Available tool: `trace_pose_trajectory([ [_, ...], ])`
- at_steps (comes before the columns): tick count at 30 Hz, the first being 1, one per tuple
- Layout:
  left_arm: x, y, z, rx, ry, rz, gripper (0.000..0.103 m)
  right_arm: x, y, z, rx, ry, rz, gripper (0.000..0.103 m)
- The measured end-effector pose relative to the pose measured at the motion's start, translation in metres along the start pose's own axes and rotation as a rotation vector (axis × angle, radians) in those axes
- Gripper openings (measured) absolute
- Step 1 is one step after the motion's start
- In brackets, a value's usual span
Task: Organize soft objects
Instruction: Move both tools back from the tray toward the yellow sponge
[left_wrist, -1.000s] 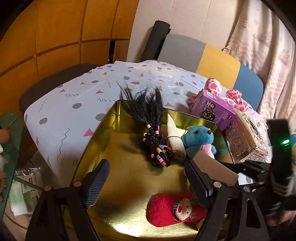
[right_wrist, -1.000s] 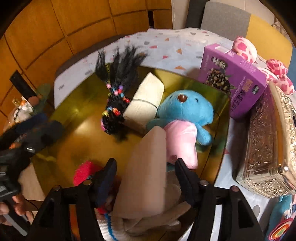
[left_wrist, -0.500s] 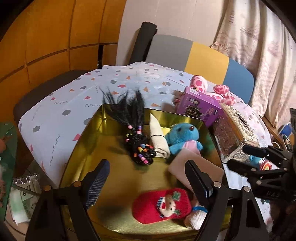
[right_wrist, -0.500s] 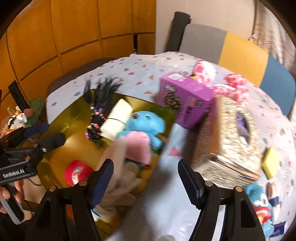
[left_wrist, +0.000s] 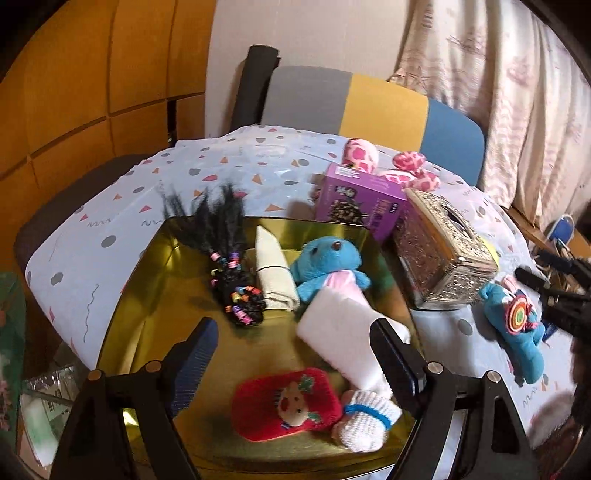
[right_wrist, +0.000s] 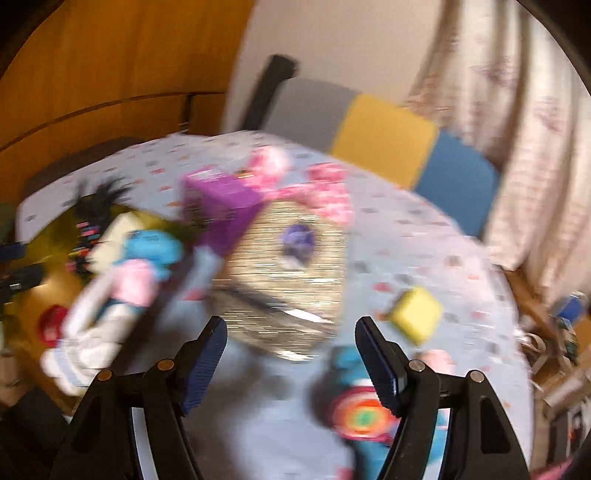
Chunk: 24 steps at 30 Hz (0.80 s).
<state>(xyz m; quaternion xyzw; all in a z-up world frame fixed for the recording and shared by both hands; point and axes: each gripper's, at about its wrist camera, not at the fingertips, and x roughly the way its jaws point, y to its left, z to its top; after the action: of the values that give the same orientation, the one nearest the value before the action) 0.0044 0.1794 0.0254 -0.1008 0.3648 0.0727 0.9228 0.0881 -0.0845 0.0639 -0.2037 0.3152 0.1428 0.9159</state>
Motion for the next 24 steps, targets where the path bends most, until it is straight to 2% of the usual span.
trace_pose_trajectory([
  [5,-0.002,-0.021,0.002,0.063,-0.012,-0.027,0.086,-0.002,-0.072,-0.015,0.132,-0.021,-0.246,0.073],
  [11,-0.001,-0.046,0.001,0.118,-0.001,-0.070,0.086,0.010,-0.165,-0.052,0.407,0.016,-0.421,0.073],
  [14,-0.001,-0.059,0.001,0.147,0.005,-0.082,0.086,0.023,-0.197,-0.077,0.524,0.053,-0.451,0.073],
  [17,-0.001,-0.073,0.000,0.191,0.005,-0.083,0.086,0.033,-0.221,-0.096,0.688,0.111,-0.389,0.073],
  [20,-0.001,-0.085,0.001,0.213,0.005,-0.095,0.086,0.034,-0.227,-0.103,0.725,0.139,-0.392,0.073],
  [24,-0.002,-0.100,0.004,0.231,-0.005,-0.124,0.086,0.035,-0.238,-0.116,0.824,0.164,-0.331,0.073],
])
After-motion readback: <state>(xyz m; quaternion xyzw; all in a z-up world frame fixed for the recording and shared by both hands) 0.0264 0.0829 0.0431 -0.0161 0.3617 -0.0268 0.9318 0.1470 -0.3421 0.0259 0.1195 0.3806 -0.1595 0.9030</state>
